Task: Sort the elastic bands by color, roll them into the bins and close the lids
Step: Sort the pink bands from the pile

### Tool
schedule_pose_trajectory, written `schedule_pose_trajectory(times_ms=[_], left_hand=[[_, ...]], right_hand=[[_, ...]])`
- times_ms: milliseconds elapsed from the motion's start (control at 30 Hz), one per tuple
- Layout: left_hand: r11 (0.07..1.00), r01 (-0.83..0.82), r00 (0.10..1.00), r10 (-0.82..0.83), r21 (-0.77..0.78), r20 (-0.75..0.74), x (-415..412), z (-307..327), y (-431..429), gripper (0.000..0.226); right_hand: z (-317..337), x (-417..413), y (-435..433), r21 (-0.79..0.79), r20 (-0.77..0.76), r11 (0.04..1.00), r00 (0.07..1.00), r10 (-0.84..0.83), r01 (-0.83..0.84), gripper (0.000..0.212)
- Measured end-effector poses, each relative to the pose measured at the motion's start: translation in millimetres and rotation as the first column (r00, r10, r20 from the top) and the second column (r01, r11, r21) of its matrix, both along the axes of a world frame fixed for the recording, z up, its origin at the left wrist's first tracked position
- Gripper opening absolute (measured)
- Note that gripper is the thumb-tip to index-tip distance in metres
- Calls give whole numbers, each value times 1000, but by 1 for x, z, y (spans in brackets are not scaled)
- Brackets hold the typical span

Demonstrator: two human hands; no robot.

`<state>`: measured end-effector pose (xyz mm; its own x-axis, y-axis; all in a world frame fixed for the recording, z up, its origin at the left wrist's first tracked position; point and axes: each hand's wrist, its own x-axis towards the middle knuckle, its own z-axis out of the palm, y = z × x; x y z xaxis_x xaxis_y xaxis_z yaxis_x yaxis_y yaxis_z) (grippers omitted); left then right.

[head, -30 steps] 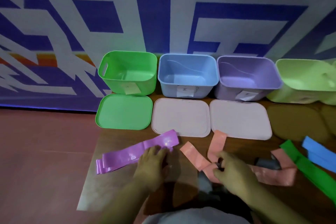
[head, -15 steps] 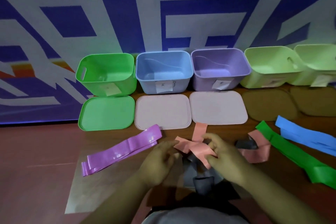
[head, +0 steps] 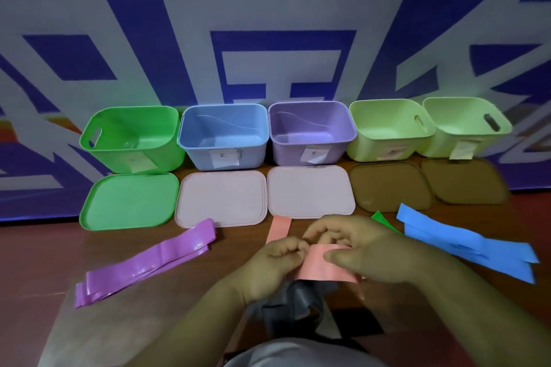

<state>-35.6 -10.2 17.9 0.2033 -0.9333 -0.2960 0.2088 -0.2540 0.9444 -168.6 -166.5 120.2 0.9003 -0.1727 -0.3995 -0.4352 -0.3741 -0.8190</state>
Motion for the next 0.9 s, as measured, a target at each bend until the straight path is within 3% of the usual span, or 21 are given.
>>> schedule_pose_trajectory(times_ms=[167, 300, 567, 700, 900], left_hand=[[996, -85, 979, 87, -20, 182, -7, -3, 8, 10], [981, -193, 956, 187, 5, 226, -9, 2, 36, 22], [871, -467, 856, 402, 153, 324, -19, 2, 122, 23], [804, -532, 815, 401, 264, 419, -9, -7, 176, 22], [761, -567, 742, 305, 315, 597, 21, -8, 232, 41]], right_hand=[[-4, -17, -32, -105, -67, 993, 996, 51, -58, 32], [-18, -10, -37, -86, -179, 987, 977, 117, -134, 25], [-57, 39, -13, -63, -194, 851, 843, 502, -522, 30], [-76, 70, 11, -19, -178, 839, 828, 532, -543, 25], [-108, 122, 65, -104, -114, 875, 879, 463, -474, 19]])
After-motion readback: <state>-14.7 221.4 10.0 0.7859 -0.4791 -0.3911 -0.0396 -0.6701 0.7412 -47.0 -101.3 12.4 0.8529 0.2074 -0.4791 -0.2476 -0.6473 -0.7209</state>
